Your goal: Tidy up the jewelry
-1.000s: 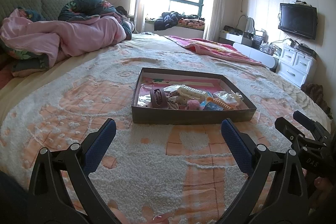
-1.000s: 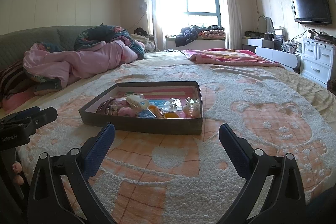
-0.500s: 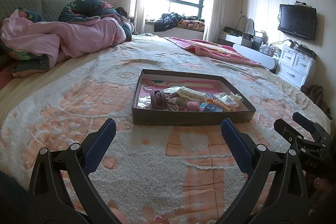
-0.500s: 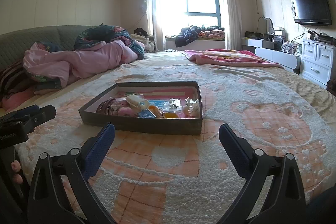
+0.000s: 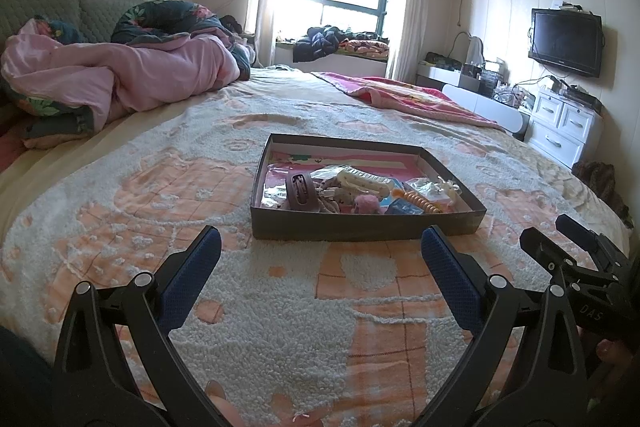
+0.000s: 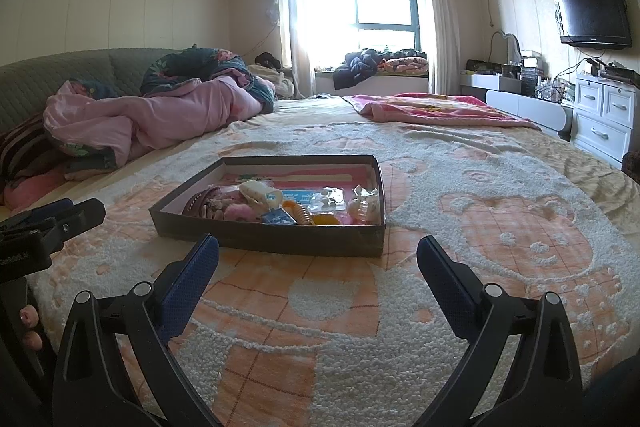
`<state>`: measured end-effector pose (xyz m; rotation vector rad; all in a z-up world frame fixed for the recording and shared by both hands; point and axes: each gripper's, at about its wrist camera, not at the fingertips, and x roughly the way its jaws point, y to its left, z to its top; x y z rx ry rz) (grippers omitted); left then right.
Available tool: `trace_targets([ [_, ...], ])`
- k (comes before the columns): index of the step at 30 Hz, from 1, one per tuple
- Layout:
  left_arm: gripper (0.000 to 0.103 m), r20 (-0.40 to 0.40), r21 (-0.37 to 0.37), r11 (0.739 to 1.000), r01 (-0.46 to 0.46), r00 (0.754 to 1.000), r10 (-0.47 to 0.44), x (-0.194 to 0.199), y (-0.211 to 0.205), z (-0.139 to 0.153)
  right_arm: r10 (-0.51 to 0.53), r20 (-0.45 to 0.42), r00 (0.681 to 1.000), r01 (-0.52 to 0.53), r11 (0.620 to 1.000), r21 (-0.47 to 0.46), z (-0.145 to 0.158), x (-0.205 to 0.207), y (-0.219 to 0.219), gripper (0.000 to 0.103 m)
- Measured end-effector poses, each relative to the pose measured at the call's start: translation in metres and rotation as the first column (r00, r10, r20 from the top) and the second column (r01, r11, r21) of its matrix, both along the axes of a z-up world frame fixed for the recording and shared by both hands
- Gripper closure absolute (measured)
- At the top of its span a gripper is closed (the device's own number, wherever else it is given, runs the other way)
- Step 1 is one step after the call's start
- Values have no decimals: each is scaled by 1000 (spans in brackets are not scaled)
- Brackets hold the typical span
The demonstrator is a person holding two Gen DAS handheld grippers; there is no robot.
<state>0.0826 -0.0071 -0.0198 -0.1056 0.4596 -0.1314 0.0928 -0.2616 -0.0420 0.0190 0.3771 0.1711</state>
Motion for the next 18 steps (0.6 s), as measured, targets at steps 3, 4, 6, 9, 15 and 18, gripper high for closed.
trace_targets([
  [3,11,-1,-1,1000,1,1000,-1,1,1,0,0,3,1000,0,1000,-3,0,-1,0,7],
  [4,11,0,0,1000,1,1000,-1,1,0,0,1,2,1000,-1,1000,-2,0,-1,0,7],
  [6,11,0,0,1000,1,1000,-1,0,0,0,0,2,1000,0,1000,-3,0,-1,0,7],
  [9,11,-4,-4,1000,3,1000,-3,1,0,-1,0,3,1000,0,1000,-3,0,-1,0,6],
  [15,11,6,0,1000,4,1000,-4,0,-1,3,0,5,1000,0,1000,-4,0,-1,0,7],
  [18,11,4,1,1000,2,1000,-2,0,-1,3,0,4,1000,0,1000,-3,0,-2,-1,7],
])
